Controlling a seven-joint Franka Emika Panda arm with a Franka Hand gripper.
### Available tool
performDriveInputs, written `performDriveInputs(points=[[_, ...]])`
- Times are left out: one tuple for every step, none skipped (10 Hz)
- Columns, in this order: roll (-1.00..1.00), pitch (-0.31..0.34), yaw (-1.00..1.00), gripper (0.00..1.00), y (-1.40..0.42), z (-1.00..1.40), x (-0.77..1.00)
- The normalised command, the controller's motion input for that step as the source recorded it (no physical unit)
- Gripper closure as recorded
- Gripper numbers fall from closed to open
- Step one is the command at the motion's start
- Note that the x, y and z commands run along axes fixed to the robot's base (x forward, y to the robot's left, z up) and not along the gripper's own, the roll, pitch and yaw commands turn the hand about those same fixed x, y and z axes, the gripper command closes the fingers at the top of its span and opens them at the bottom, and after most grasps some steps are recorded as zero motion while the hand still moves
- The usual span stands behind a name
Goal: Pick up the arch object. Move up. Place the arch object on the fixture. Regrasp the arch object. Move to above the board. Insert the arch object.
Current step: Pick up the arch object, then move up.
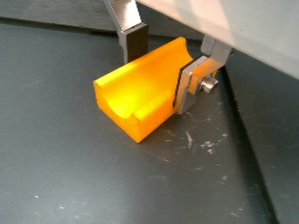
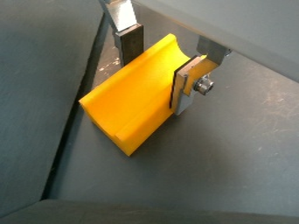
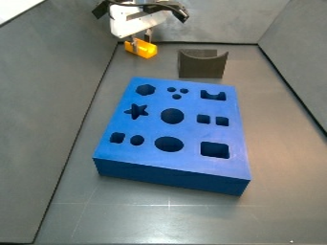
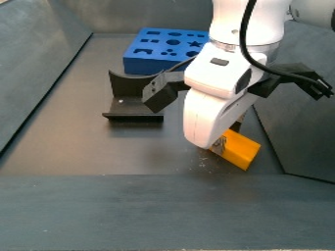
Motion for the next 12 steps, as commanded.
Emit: performDriveInputs(points=[[0.00, 0.000, 0.00, 1.00, 0.00, 0.00, 0.00], [0.00, 0.000, 0.00, 1.00, 0.00, 0.00, 0.00], [0.00, 0.000, 0.00, 1.00, 0.00, 0.00, 0.00], [0.00, 0.000, 0.00, 1.00, 0.00, 0.00, 0.00], [0.00, 0.000, 0.00, 1.00, 0.00, 0.00, 0.00], [0.00, 0.000, 0.00, 1.00, 0.00, 0.83, 0.00], [0.00, 0.028, -0.05, 1.00, -0.01, 0.79, -0.05], [0.00, 0.047, -0.05, 1.00, -0.01, 0.73, -0.06], [0.04, 0.074, -0.05, 1.00, 0.00, 0.56, -0.03], [0.05, 0.087, -0.05, 1.00, 0.00, 0.46, -0.03], [0.07, 0.093, -0.04, 1.00, 0.00, 0.36, -0.02], [0.09, 0.096, -0.03, 1.00, 0.00, 0.24, -0.02]])
